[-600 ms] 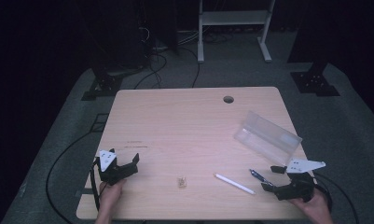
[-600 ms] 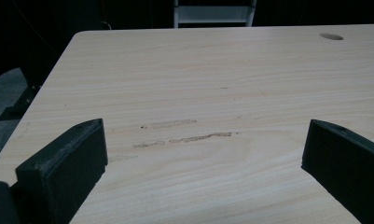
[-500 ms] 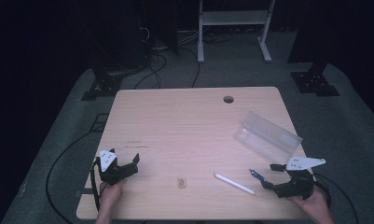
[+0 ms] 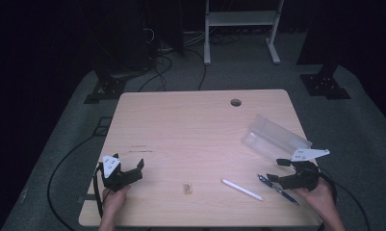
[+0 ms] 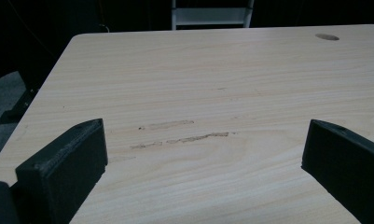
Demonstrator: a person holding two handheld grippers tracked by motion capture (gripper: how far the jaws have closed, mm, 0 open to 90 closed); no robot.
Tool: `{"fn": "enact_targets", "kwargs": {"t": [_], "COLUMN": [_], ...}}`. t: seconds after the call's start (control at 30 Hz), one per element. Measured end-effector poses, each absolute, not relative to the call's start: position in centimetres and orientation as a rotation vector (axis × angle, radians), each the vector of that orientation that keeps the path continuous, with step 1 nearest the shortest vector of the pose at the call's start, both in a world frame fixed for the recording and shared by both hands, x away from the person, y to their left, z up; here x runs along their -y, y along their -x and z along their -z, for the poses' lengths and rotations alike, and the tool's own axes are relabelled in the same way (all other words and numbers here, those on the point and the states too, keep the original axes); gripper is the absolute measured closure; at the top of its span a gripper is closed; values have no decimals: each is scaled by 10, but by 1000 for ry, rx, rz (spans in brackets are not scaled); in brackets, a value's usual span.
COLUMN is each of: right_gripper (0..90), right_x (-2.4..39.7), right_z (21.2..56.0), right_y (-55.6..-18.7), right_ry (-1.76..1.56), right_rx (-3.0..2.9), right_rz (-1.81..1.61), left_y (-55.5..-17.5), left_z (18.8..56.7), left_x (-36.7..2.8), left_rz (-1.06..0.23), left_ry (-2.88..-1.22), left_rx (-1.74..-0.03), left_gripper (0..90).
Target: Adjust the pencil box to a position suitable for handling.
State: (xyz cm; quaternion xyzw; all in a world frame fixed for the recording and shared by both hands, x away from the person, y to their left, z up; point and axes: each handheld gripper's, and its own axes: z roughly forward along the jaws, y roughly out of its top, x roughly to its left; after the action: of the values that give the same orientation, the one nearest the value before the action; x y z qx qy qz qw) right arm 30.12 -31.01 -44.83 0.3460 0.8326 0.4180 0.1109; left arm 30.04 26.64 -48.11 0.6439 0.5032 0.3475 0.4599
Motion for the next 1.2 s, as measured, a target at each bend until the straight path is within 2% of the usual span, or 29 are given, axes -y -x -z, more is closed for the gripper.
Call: {"fn": "enact_targets", "kwargs": {"t": [0.37, 0.9, 1.0, 1.2], "right_gripper": [208, 235, 204, 276], "right_x": [306, 305, 304, 307], "right_z": [442, 438, 443, 453], "right_y": [-327, -356, -361, -372], "right_ry": [-1022, -1059, -1072, -1111], "right_rx": [-2443, -2455, -2460, -2498], "right_rz": [-1163, -1133, -1094, -1013], "left_y": [-300, -301, -301, -301], "left_z": [481, 481, 481, 481], "left_x": [-266, -269, -268, -267], "left_rz": [-865, -847, -847, -849], "left_ry": [-1583, -1563, -1568, -1571], "left_rx": [-1240, -1255, -1253, -1252], "left_gripper": [0, 0, 0, 0]}}
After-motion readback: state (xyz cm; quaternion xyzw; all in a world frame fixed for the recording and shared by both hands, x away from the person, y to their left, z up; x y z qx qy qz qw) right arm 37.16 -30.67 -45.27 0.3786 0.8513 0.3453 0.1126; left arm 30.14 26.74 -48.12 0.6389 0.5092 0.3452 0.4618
